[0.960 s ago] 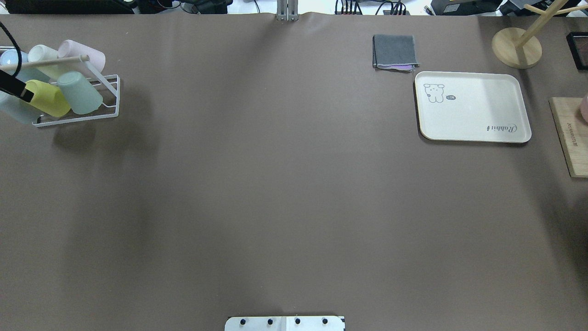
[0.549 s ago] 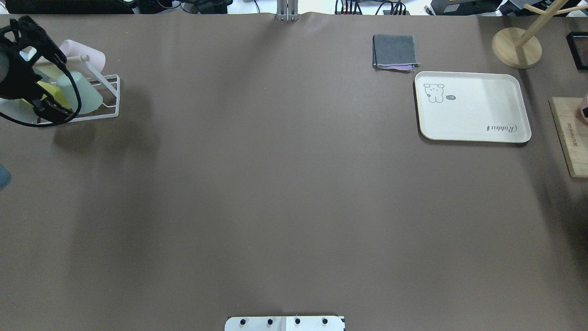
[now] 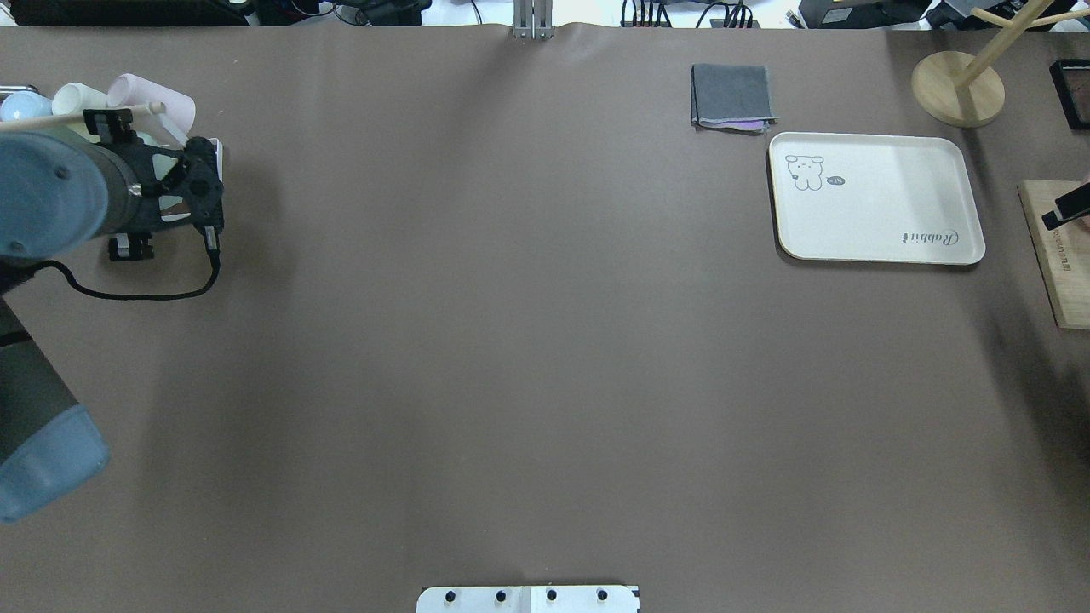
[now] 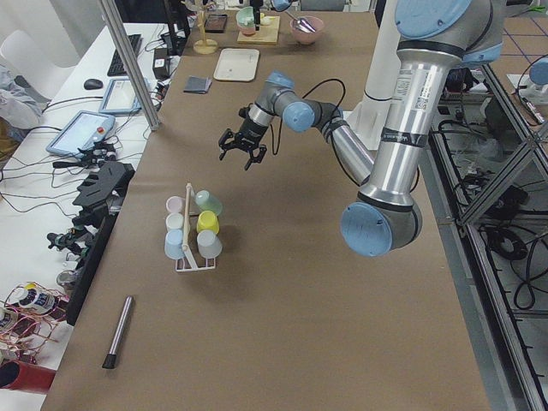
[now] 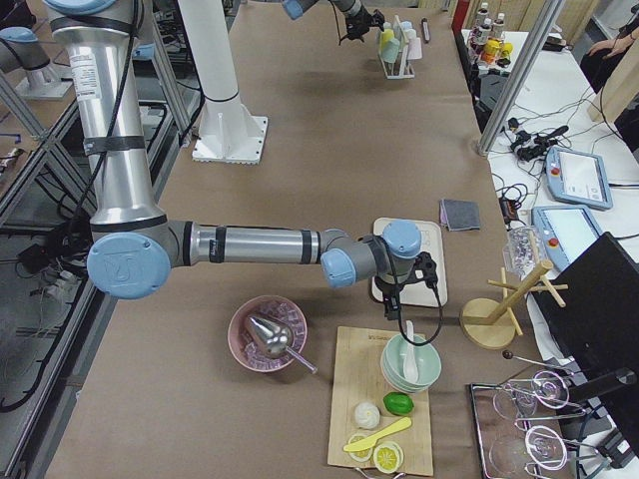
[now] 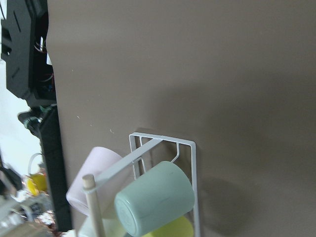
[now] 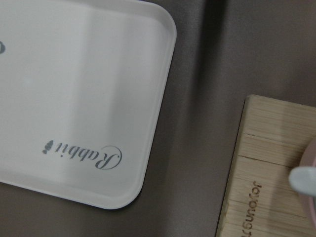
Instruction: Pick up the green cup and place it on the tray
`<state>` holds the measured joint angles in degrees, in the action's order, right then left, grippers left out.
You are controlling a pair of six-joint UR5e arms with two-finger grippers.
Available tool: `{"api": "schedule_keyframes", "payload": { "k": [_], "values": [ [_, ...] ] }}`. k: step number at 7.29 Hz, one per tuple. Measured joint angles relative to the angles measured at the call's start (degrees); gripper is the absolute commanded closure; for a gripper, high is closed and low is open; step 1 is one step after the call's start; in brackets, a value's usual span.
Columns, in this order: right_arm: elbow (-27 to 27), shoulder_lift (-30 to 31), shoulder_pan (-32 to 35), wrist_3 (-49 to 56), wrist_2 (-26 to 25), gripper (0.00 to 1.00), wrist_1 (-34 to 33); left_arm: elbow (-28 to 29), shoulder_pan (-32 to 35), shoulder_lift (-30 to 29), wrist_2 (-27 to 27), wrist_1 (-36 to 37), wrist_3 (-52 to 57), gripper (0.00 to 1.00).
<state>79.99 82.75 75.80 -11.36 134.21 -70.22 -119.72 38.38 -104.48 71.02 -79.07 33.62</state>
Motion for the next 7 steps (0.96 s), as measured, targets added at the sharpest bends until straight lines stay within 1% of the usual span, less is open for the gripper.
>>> {"api": "schedule_keyframes", "payload": {
  "k": [2, 4, 5, 6, 7],
  "values": [
    [-3.94, -2.19, -2.23, 0.00, -0.85, 0.00, 0.38, 4.13, -3.96, -0.27, -11.04, 0.83, 12.63, 0.02],
    [-10.38, -5.77, -3.78, -0.11, -1.32, 0.02, 4.52, 7.98, -8.25, -0.06, -20.89, 1.09, 18.03, 0.02],
    [-12.51, -7.03, -4.18, -0.16, -1.38, 0.04, 6.11, 9.94, -9.58, 0.61, -24.53, 1.16, 18.64, 0.03],
    [-13.46, -7.97, -4.52, -0.31, -1.40, 0.07, 6.77, 10.92, -10.38, 2.02, -26.78, 1.16, 19.11, 0.03],
    [-13.85, -8.83, -4.89, -0.81, -1.41, 0.08, 7.00, 11.46, -10.89, 3.64, -27.90, 1.07, 19.60, 0.03]
  ]
}}
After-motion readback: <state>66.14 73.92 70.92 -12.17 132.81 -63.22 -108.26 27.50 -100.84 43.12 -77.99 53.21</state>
